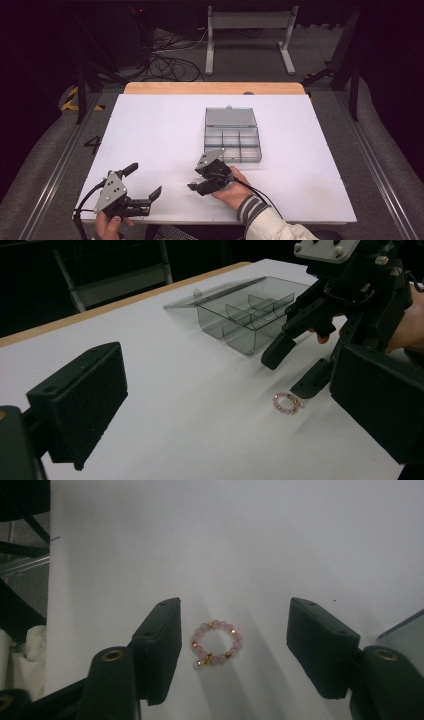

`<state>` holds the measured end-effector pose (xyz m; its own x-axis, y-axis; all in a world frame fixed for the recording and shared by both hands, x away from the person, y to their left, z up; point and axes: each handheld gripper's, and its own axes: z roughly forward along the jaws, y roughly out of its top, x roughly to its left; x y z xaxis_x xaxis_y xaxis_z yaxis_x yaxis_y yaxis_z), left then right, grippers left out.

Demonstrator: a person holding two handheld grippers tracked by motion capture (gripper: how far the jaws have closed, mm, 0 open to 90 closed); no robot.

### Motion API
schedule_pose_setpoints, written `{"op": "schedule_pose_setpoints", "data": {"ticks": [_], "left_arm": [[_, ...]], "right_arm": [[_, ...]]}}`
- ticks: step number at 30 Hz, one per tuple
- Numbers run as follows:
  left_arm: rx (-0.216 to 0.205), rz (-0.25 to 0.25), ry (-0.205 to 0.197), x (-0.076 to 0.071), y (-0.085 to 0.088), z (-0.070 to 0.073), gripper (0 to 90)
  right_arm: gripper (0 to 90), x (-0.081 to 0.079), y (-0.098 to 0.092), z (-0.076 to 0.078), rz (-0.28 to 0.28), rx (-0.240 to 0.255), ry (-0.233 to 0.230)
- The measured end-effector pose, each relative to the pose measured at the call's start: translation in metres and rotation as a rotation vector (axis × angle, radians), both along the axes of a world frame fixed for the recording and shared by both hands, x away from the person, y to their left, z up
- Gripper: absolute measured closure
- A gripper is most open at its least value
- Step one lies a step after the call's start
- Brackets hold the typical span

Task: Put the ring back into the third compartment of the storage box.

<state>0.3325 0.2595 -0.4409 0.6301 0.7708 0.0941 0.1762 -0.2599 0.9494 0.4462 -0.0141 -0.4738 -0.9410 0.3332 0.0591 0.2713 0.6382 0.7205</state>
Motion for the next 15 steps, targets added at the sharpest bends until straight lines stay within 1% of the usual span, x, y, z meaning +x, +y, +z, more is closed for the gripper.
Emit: {"op": "schedule_pose_setpoints", "data": {"ticks": [3, 4, 6, 7, 8, 9, 11, 13, 15], "left_arm": [[-0.001, 0.0, 0.005, -0.0002, -0.0004, -0.0002, 2.5], [0.0, 0.0, 0.006, -0.0003, -0.0004, -0.0001, 2.5], [0.001, 0.0, 0.001, 0.0, -0.0001, 0.0, 2.5], [0.001, 0.0, 0.001, 0.0, -0.0001, 0.0, 2.5], [0.001, 0.001, 0.001, 0.0, 0.0, 0.0, 2.5], [0.001, 0.0, 0.002, 0.0001, 0.0, 0.0, 2.5], [0.001, 0.0, 0.001, 0.0001, 0.0001, 0.0, 2.5], [0.0, 0.0, 0.002, 0.0, 0.0002, 0.0001, 2.5], [-0.003, -0.001, 0.005, -0.0003, 0.0, 0.0, 2.5]], "right_arm": [[43.0, 0.0003, 0.0009, -0.0011, -0.002, -0.006, -0.007], [46.6, 0.0004, 0.0017, -0.0022, -0.001, -0.009, -0.012], [50.3, 0.0004, 0.0023, -0.0028, 0.001, -0.015, -0.02], [50.3, 0.0004, 0.0023, -0.0028, 0.001, -0.015, -0.02], [56.6, 0.0005, 0.0032, -0.0039, 0.008, -0.015, -0.025], [59.9, 0.0007, 0.0037, -0.0047, 0.015, -0.009, -0.022], [63.3, 0.0002, 0.0051, -0.0053, 0.021, -0.006, -0.022], [64.9, 0.0001, 0.006, -0.0057, 0.024, -0.009, -0.039], [67.5, 0.0003, 0.0065, -0.0064, 0.022, -0.015, -0.046]]}}
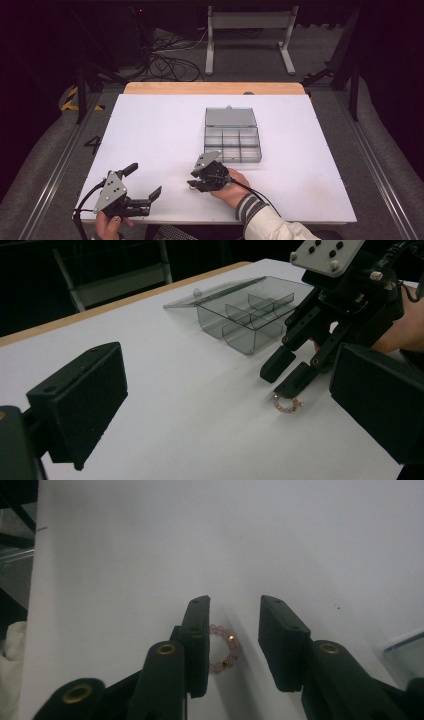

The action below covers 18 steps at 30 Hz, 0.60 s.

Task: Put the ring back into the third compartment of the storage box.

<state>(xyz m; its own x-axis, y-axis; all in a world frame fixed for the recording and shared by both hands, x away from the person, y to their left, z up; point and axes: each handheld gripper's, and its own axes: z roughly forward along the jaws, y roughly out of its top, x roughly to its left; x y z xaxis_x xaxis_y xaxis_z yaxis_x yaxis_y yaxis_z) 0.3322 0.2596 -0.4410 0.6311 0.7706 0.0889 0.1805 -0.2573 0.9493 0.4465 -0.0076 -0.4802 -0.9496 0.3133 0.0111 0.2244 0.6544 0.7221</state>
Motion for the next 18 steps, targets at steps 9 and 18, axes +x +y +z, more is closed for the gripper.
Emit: {"op": "schedule_pose_setpoints", "data": {"ticks": [9, 18], "left_arm": [[0.003, -0.001, -0.002, 0.0004, 0.0, 0.0, 2.5], [0.002, -0.003, 0.004, 0.0005, 0.0, -0.0002, 2.5]], "right_arm": [[75.6, 0.0026, 0.0005, -0.0034, 0.002, -0.043, 0.009], [81.8, 0.0029, 0.0011, -0.005, -0.003, -0.05, 0.014]]}}
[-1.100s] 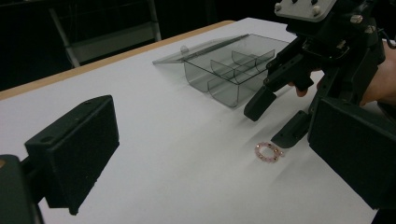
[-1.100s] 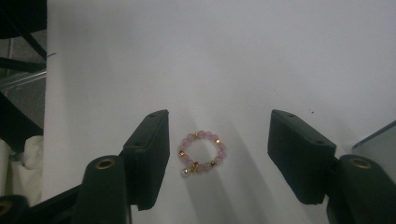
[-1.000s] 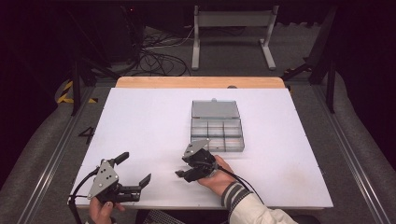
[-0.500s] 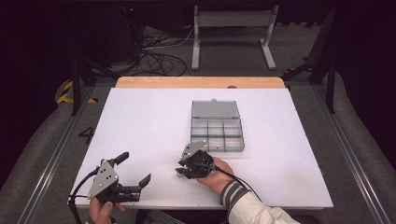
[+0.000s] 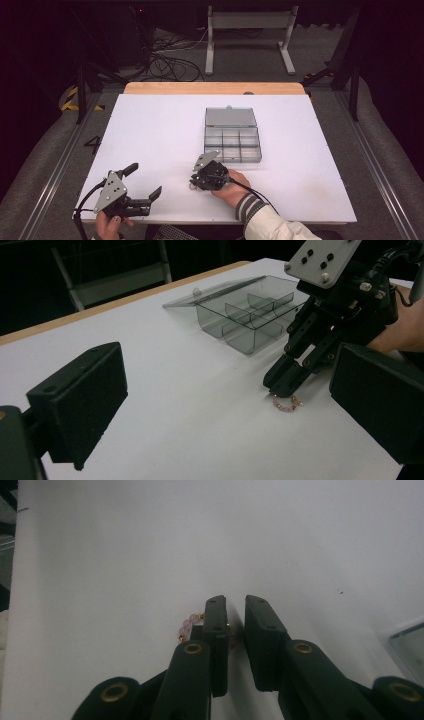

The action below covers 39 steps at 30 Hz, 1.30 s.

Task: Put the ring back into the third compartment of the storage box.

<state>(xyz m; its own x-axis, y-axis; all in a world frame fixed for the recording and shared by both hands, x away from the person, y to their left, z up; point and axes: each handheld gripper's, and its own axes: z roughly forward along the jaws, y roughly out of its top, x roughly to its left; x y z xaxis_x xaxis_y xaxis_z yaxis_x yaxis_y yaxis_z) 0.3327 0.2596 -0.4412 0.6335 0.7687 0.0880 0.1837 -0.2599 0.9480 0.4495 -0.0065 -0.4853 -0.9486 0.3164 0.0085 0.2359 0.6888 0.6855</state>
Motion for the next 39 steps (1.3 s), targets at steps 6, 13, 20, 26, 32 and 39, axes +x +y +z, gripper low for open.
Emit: {"op": "schedule_pose_setpoints", "data": {"ticks": [6, 13, 20, 26, 32, 39], "left_arm": [[0.0, 0.002, -0.006, 0.0, 0.0, 0.0, 2.5], [0.0, 0.001, -0.006, 0.0, 0.0, 0.0, 2.5], [-0.001, 0.001, -0.007, 0.0, 0.0, 0.0, 2.5], [-0.004, 0.0, -0.004, -0.001, 0.0, 0.0, 2.5], [-0.003, 0.001, -0.004, -0.001, 0.0, 0.0, 2.5], [-0.003, 0.001, -0.004, -0.001, 0.0, 0.0, 2.5]], "right_arm": [[86.4, -0.002, 0.001, 0.0, -0.003, -0.003, -0.004], [86.9, -0.003, 0.001, 0.0, -0.012, -0.001, -0.006], [86.9, -0.006, -0.001, 0.006, -0.012, 0.026, -0.031], [86.9, -0.009, -0.005, 0.013, -0.023, 0.056, -0.05], [86.9, -0.013, -0.008, 0.022, -0.026, 0.073, -0.075], [86.9, -0.018, -0.014, 0.036, -0.035, 0.098, -0.114]]}}
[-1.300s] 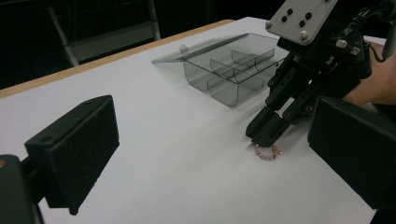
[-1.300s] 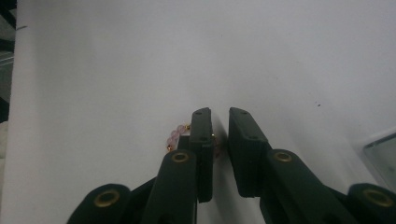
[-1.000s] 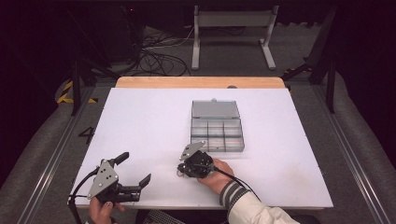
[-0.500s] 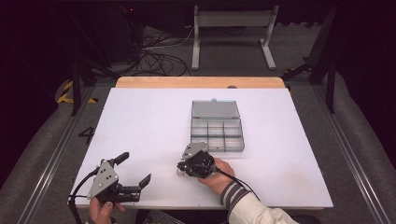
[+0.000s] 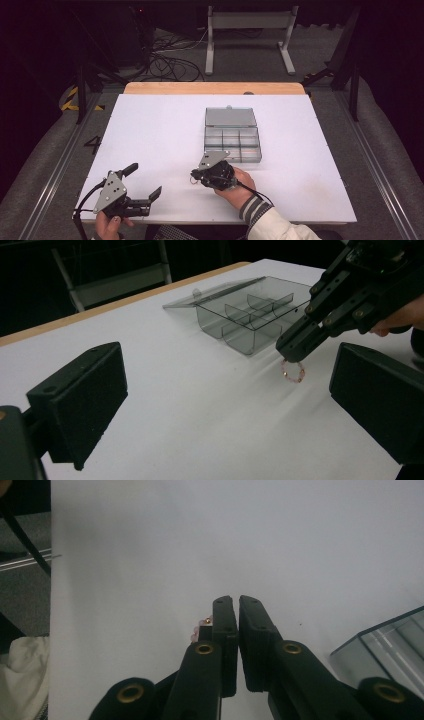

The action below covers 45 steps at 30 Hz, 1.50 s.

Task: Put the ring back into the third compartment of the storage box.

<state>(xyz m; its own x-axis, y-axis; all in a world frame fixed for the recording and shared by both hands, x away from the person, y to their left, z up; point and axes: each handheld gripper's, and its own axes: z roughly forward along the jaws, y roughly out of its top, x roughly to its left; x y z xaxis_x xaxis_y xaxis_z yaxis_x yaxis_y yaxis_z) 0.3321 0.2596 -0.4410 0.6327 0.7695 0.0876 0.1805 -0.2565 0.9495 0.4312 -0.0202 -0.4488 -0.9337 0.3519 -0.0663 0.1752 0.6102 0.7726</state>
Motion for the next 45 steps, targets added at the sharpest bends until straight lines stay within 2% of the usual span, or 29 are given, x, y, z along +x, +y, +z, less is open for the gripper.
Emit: {"op": "schedule_pose_setpoints", "data": {"ticks": [6, 16, 22, 31, 34, 45], "left_arm": [[0.001, 0.0, -0.001, 0.0, 0.0, 0.0, 2.5], [0.002, 0.0, -0.002, 0.0, 0.0, 0.0, 2.5], [0.005, 0.001, 0.0, 0.0, 0.0, 0.0, 2.5], [0.007, 0.001, -0.001, 0.0, 0.0, 0.0, 2.5], [0.006, 0.001, 0.0, 0.0, 0.0, 0.0, 2.5], [0.008, 0.002, -0.004, 0.0, 0.0, 0.0, 2.5]], "right_arm": [[86.9, 0.0, -0.003, 0.013, -0.015, 0.002, -0.029], [86.9, 0.002, -0.008, 0.019, -0.02, 0.017, -0.023], [86.9, 0.005, -0.01, 0.026, -0.039, 0.0, -0.025], [86.9, 0.014, -0.023, 0.041, -0.076, -0.005, -0.041], [86.8, 0.018, -0.028, 0.047, -0.096, -0.02, -0.047], [86.8, 0.026, -0.04, 0.055, -0.132, -0.035, -0.059]]}}
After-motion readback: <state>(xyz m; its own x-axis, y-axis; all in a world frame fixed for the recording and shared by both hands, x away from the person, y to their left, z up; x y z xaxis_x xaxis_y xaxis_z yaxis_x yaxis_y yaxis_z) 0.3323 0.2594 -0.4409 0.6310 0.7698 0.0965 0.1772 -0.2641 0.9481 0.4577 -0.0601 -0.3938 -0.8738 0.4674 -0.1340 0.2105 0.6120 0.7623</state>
